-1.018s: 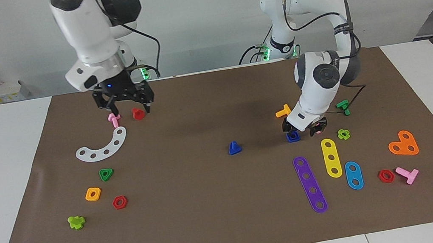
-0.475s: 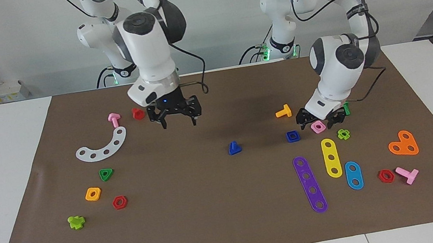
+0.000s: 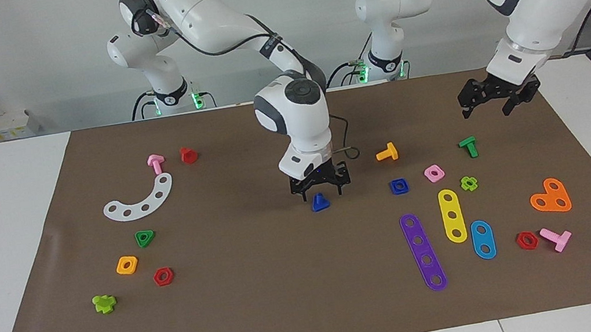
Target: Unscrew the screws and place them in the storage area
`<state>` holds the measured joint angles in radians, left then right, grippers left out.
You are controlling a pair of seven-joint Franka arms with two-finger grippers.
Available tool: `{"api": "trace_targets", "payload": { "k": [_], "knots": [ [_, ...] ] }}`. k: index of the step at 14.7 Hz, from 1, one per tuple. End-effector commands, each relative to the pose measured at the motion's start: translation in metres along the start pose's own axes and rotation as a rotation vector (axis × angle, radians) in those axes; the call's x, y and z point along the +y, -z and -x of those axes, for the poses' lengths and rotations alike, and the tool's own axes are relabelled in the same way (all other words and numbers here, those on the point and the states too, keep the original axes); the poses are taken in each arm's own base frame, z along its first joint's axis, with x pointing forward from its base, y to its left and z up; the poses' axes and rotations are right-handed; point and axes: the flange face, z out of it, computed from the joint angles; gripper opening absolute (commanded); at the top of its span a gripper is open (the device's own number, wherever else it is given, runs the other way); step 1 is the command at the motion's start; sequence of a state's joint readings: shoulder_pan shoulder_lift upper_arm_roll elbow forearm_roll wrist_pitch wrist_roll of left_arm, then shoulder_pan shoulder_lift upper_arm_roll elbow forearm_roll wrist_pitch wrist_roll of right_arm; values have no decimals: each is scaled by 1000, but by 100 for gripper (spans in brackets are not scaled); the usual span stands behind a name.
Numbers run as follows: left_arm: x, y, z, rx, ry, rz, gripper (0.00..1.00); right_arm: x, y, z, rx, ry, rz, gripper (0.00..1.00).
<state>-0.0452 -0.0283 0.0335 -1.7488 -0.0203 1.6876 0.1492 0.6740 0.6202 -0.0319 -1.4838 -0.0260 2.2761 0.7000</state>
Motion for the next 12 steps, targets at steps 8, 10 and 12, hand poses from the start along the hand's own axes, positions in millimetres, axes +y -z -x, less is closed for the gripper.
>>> {"api": "trace_targets", "payload": {
  "k": [8,10,12],
  "knots": [
    [8,27,35,-41,53,0,100,7,-13,15,-37,41,86,59],
    [8,27,35,-41,55,0,100,9,-13,16,-52,41,99,53],
    [8,27,35,-41,55,0,100,8,-12,17,-54,43,99,50]
  ]
}}
